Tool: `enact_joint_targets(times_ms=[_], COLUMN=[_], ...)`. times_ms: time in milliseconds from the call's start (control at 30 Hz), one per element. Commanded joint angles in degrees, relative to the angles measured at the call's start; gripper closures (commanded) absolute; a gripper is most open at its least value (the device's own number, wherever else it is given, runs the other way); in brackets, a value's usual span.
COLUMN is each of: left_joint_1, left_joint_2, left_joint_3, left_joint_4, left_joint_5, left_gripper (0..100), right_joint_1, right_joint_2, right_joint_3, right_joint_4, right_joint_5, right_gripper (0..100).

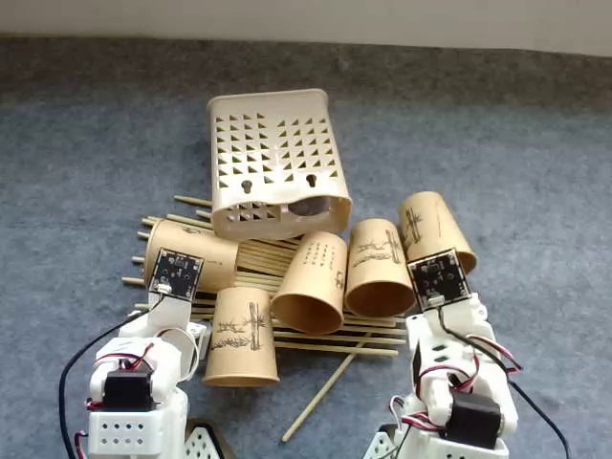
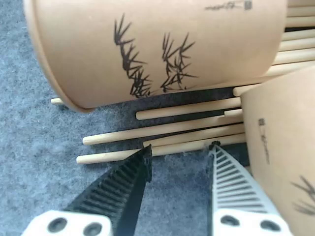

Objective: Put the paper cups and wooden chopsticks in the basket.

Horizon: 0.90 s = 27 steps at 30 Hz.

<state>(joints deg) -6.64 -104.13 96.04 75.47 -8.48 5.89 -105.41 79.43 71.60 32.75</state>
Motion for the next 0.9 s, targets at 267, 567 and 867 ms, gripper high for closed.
enact_joint_targets(times_ms=[267,567,867], left_joint_1=[0.75,0.75,0.75], left_joint_2=[-0.31,-0.31,-0.31], left_joint_3=[1.10,1.10,1.10], left_joint_4=[0.18,0.18,0.18], left_joint_5=[-0.18,-0.18,-0.18], left_gripper=[81,81,81], right_joint_1=[0.75,-1.19,-8.92], right_joint_2=[0.13,0.31,16.48], right_joint_3=[-9.54,-17.63,-23.78], right_joint_4=[0.40,0.40,0.40], right_joint_5=[-7.82,-8.44,-8.79], right_gripper=[98.8,95.0,93.1])
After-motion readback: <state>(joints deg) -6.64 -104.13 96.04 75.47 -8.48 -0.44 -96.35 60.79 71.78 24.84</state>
